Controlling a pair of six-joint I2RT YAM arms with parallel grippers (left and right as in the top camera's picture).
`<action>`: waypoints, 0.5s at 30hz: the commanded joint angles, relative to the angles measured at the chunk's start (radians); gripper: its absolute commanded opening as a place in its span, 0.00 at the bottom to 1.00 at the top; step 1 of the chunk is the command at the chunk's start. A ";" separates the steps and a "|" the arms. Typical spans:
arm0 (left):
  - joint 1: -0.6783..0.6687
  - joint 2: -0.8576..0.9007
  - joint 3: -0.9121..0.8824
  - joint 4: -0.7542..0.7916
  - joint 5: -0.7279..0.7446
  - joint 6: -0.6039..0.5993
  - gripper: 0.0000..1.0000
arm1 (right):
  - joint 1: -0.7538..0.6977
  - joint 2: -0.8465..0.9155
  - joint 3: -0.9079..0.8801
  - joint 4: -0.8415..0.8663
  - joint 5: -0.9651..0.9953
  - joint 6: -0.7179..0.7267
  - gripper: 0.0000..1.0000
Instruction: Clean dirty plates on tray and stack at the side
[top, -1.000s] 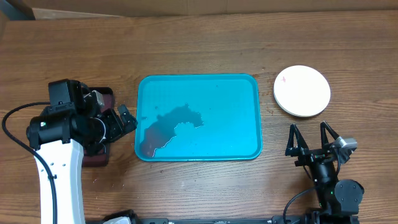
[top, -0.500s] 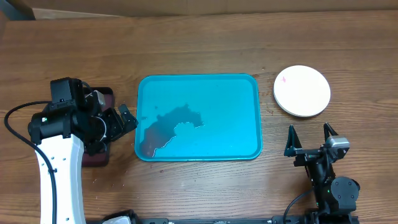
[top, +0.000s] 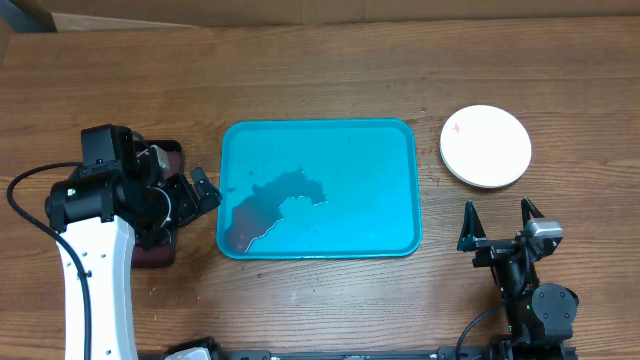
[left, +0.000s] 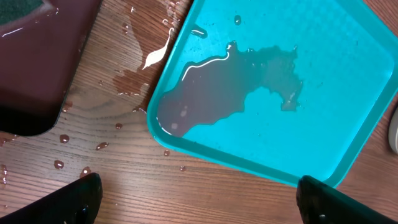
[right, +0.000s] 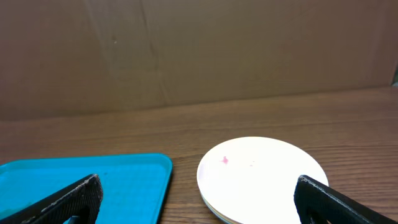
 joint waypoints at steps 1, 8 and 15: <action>-0.005 0.004 0.000 0.003 0.004 -0.014 1.00 | 0.002 -0.010 -0.010 0.004 0.042 0.006 1.00; -0.005 0.004 0.000 0.003 0.004 -0.014 1.00 | 0.002 -0.010 -0.010 0.004 0.043 -0.016 1.00; -0.005 0.004 0.000 0.003 0.004 -0.014 1.00 | 0.002 -0.010 -0.010 0.005 0.043 -0.016 1.00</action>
